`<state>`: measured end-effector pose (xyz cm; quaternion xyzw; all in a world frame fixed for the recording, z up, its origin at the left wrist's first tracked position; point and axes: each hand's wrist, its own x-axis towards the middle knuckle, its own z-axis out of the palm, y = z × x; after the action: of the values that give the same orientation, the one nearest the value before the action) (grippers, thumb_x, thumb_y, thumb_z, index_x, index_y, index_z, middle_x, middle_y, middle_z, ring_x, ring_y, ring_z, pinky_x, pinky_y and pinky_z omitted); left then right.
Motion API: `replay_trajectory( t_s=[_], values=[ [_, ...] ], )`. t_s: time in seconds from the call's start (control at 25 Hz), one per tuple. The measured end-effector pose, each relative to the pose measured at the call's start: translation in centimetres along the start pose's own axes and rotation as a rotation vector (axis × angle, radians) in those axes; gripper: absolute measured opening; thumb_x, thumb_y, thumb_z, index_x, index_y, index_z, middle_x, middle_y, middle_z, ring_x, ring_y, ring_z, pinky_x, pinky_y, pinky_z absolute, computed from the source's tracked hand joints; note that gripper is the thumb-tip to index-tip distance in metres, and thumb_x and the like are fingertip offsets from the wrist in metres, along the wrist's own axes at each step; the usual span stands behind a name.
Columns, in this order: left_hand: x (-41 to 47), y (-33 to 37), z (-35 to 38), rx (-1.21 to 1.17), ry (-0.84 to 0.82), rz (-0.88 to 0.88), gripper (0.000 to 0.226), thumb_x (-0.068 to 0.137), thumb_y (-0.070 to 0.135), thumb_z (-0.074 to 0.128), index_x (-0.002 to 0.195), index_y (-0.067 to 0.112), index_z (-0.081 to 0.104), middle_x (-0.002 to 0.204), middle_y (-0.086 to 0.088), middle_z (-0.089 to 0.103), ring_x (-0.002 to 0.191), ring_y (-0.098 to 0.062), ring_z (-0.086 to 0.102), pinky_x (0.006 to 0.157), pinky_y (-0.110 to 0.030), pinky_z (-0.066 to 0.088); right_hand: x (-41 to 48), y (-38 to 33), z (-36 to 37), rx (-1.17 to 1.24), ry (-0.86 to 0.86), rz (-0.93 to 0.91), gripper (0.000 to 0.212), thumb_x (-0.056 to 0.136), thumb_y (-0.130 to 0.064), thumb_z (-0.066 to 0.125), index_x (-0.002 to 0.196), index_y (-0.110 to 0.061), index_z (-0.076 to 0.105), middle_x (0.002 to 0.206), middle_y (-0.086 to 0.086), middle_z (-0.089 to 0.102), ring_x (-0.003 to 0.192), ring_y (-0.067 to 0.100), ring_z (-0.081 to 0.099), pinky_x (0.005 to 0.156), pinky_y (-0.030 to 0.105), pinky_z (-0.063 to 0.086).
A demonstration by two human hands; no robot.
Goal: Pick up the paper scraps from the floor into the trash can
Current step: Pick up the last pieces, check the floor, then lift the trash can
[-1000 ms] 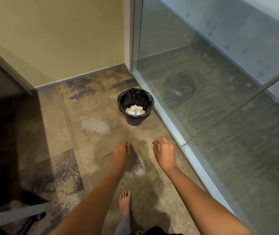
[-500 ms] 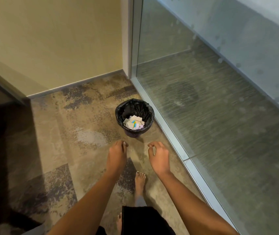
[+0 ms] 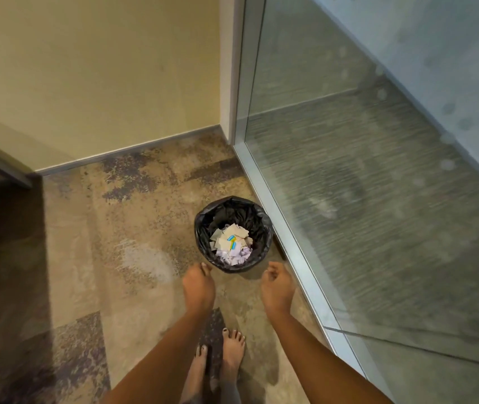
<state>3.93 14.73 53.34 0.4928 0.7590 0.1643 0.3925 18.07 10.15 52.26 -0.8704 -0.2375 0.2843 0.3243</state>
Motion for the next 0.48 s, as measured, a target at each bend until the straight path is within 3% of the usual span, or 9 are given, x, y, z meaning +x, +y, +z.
replay_trajectory(
  t_s=[0.2,0.48],
  values=[
    [6.8,-0.8,2.8,0.06,-0.004,-0.032,0.034,0.1,0.021,0.034,0.1,0.002,0.063,0.099,-0.018,0.067,0.081,-0.032,0.06,0.069,-0.037,0.049,7.9,0.6,3.0,0.068,0.05,0.189,0.033,0.087,-0.007,0.056,0.12,-0.006,0.062,0.114,0.017,0.068,0.107,0.031,0.061,0.091,0.032,0.044],
    [15.5,-4.6,6.9,0.178,-0.102,-0.076,0.032,0.1,0.023,0.036,0.112,0.003,0.058,0.101,-0.022,0.065,0.083,-0.03,0.056,0.067,-0.03,0.037,15.2,4.7,8.8,0.031,0.016,0.34,0.037,0.09,-0.015,0.056,0.127,-0.008,0.056,0.123,0.012,0.063,0.115,0.03,0.056,0.1,0.033,0.04]
  ],
)
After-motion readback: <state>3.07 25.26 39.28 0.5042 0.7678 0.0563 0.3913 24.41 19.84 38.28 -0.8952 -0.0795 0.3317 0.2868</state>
